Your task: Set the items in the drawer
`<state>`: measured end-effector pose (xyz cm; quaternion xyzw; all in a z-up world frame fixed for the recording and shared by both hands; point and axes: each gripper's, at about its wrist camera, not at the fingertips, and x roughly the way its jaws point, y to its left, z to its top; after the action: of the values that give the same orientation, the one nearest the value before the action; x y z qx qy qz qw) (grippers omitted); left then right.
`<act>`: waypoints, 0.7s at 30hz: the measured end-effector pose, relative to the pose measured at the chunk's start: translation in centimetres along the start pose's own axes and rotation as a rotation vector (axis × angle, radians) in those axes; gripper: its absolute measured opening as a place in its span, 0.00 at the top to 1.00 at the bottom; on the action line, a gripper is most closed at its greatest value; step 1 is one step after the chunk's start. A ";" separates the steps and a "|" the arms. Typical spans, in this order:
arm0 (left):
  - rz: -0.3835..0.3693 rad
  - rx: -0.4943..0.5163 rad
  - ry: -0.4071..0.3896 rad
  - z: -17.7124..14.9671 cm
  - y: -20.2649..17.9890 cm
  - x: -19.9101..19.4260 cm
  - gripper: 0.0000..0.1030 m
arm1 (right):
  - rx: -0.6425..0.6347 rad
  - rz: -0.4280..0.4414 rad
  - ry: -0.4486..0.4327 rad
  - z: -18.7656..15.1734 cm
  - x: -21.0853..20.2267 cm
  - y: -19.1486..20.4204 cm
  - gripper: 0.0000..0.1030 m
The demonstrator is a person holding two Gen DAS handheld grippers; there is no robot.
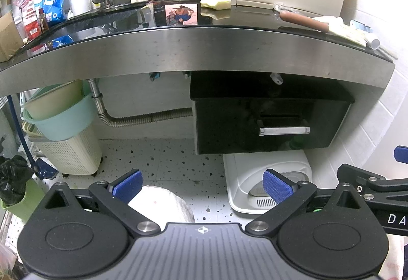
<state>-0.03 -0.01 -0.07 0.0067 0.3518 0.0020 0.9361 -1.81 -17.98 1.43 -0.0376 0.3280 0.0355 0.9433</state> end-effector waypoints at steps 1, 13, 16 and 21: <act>0.000 0.000 0.000 0.0 0.0 0.0 0.01 | 0.001 0.001 -0.001 0.0 0.0 0.0 0.00; -0.003 0.001 -0.001 -0.2 0.1 0.1 0.01 | 0.012 0.007 0.000 0.0 0.1 -0.3 0.00; -0.002 0.000 -0.001 -0.2 0.3 0.1 0.01 | 0.012 0.007 0.001 0.2 0.1 -0.4 0.00; 0.000 0.003 -0.002 0.0 -0.1 0.0 0.01 | 0.012 0.003 -0.002 0.1 0.1 -0.2 0.00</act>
<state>-0.08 -0.10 -0.09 0.0081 0.3508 0.0015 0.9364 -1.71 -18.18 1.46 -0.0313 0.3273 0.0352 0.9438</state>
